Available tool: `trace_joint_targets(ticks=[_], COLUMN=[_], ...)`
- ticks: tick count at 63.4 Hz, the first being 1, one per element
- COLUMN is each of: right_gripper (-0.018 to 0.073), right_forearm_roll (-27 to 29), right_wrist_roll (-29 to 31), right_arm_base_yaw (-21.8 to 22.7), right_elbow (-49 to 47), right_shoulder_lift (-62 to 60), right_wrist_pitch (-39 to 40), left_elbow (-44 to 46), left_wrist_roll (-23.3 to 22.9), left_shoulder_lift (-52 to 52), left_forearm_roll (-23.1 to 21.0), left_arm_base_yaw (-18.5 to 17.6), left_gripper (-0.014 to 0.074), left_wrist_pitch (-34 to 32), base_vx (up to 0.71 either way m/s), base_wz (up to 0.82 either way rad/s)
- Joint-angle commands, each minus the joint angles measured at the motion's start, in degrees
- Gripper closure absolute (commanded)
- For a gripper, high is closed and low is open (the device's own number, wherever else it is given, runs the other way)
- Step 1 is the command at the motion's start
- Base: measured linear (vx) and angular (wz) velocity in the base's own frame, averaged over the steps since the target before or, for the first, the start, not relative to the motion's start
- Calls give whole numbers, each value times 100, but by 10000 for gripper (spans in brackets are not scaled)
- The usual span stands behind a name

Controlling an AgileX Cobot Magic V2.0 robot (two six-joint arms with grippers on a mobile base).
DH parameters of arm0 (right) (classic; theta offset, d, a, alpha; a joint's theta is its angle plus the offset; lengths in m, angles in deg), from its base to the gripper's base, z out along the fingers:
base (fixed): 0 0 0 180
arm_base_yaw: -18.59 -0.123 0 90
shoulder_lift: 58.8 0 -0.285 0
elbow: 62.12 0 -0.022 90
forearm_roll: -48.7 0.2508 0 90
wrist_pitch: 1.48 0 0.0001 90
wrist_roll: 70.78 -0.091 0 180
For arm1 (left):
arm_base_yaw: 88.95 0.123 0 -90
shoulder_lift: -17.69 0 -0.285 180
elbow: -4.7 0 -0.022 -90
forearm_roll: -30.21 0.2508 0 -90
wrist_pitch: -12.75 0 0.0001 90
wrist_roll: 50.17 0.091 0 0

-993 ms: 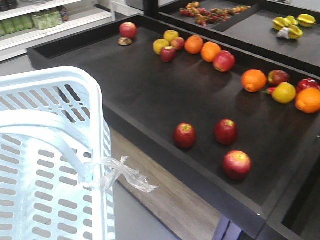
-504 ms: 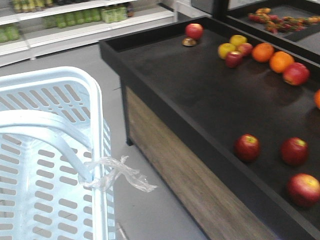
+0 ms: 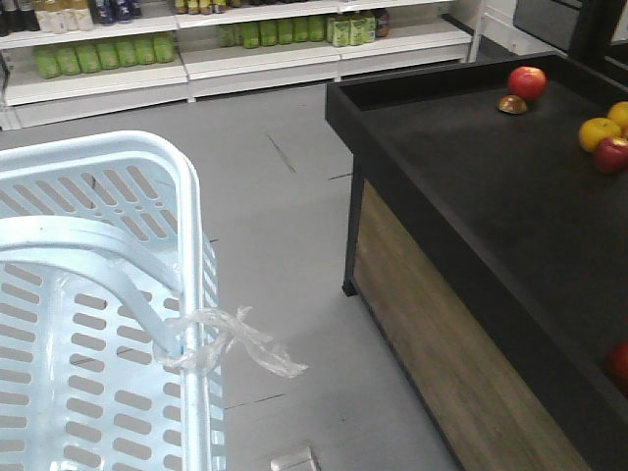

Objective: Pick three apples into basket with both arms
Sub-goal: 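Drive the base around the fruit table carrying the basket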

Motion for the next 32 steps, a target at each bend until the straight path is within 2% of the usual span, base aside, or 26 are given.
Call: trace_joint_targets(ticks=[1, 32], right_gripper=[568, 568], right_forearm_roll=[-34, -34], right_wrist_roll=[40, 40], right_arm_base_yaw=[-15, -15], right_elbow=[82, 82], right_shoulder_lift=[-61, -61], right_wrist_pitch=[450, 455], left_elbow=[193, 193], left_wrist_roll=[-97, -97], left_shoulder_lift=[22, 22], left_forearm_roll=[22, 22], left_arm_base_yaw=[-17, -17], left_gripper=[603, 603], left_wrist_pitch=[-562, -562], base_vx=[12, 11], base_wz=[45, 35])
